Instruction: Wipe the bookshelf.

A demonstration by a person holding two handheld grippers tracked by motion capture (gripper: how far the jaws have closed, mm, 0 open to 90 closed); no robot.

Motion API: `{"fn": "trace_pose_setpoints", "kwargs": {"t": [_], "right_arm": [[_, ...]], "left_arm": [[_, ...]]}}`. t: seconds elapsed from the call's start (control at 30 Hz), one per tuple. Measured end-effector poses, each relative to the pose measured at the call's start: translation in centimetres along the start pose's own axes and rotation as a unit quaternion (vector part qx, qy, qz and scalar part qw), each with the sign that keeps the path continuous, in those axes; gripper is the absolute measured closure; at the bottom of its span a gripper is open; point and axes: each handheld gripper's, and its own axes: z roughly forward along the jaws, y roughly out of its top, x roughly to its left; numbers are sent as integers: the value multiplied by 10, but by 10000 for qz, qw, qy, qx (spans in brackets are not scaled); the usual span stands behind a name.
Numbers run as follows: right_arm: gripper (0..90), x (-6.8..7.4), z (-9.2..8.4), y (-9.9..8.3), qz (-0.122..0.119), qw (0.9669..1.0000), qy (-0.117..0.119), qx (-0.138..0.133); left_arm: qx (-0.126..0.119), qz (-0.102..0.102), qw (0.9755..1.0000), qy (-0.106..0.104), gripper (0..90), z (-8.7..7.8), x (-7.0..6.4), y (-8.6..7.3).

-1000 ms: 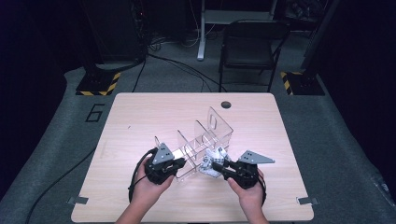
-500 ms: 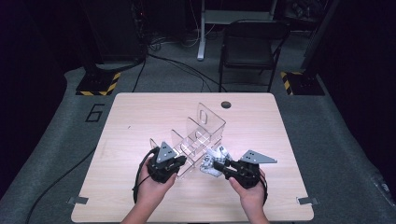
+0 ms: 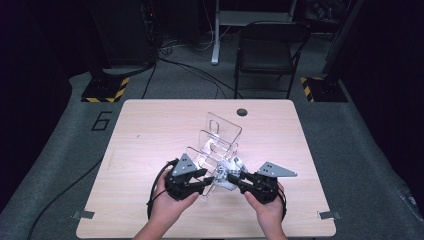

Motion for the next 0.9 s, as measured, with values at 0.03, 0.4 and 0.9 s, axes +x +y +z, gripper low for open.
{"fn": "trace_pose_setpoints", "kwargs": {"t": [0.03, 0.4, 0.9], "right_arm": [[679, 2, 1, 0, -30, 10000, 37, 16], [679, 17, 5, 0, -124, 9996, 235, 72], [676, 28, 0, 4, -221, 9988, 435, 17]], "left_arm": [[-25, 19, 10000, 44, 600, -4, 2, 0], [-187, 112, 9984, 520, 477, -40, 49, -8], [-212, -218, 9968, 734, 445, -39, 82, -40]]}}
